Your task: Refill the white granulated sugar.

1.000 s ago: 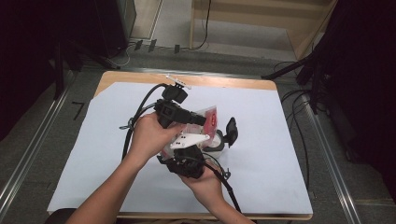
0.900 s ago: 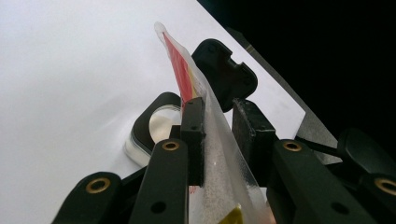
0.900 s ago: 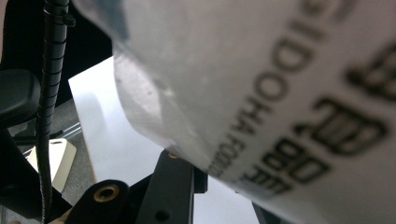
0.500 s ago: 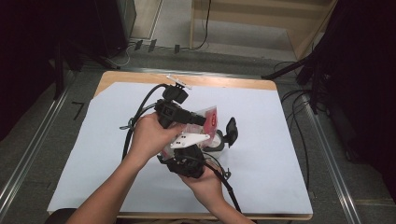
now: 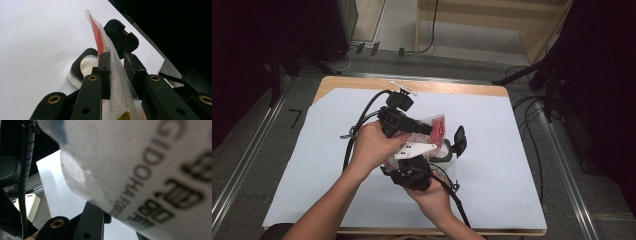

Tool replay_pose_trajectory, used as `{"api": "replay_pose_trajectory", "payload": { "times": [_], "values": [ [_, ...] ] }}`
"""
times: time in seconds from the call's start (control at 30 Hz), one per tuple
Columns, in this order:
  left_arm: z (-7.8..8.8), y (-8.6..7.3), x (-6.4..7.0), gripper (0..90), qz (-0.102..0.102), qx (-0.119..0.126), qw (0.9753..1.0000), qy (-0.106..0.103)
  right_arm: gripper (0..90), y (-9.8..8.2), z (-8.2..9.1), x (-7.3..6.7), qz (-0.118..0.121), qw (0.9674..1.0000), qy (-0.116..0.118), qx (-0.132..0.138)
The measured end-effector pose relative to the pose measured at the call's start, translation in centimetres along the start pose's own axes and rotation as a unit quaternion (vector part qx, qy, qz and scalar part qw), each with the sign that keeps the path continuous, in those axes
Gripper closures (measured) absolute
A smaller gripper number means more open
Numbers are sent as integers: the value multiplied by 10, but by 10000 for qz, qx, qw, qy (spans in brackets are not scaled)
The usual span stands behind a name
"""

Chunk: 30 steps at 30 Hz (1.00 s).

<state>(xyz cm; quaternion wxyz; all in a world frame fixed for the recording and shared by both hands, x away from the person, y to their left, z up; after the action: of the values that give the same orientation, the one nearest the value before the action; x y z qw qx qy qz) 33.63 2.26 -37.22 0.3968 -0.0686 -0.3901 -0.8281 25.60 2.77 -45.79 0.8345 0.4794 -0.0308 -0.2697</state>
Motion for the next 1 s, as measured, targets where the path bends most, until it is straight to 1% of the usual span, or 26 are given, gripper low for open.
{"api": "replay_pose_trajectory", "payload": {
  "times": [0.07,0.1,0.13,0.2,0.47,0.5,0.57,0.6,0.7,0.73,0.83,0.87,1.0],
  "values": [
    [0,-1,0,765,-13,-16,10000,-13,811,-1,0,0,45,10000,-1,21],
    [1,-1,0,764,-2,-43,10000,-15,811,-1,-1,0,49,10000,7,29],
    [2,-2,-1,762,-34,-98,9999,-15,810,-2,-1,-1,61,10000,20,35],
    [2,-4,-1,761,35,-103,9999,-20,808,-3,-2,-2,106,9999,24,21],
    [4,-9,-1,759,-13,-233,9997,-50,780,-7,-5,-5,289,9996,0,28],
    [5,-10,-1,759,12,-244,9997,-45,774,-8,-5,-5,300,9995,6,21],
    [6,-11,-1,759,-23,-277,9996,-26,758,-9,-6,-7,349,9994,54,20],
    [6,-12,-1,758,-5,-276,9996,-28,751,-10,-6,-7,370,9993,58,24],
    [8,-15,-1,758,-35,-310,9995,-20,742,-12,-7,-9,385,9992,89,6],
    [8,-16,-1,758,-2,-298,9996,-16,736,-13,-8,-10,405,9991,91,10],
    [10,-19,-2,758,-7,-354,9994,8,726,-16,-10,-11,485,9988,105,3],
    [10,-20,-2,758,1,-329,9995,0,724,-17,-10,-11,498,9987,108,-1],
    [11,-23,-3,758,-41,-409,9992,-10,707,-20,-12,-13,542,9984,146,-17]
  ]
}}
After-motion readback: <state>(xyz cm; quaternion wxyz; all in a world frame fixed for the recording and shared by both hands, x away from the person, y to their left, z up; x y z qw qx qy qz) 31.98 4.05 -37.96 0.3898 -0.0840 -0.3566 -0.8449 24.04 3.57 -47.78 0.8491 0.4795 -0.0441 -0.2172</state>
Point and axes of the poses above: each handheld gripper's, and its own axes: z roughly backward along the jaws, y roughly out of its top, x roughly to its right, the point moved 7 cm from there along -z, roughly forward along the jaws, and after that the axes turned 1 degree about z, right-handed, at the moved point
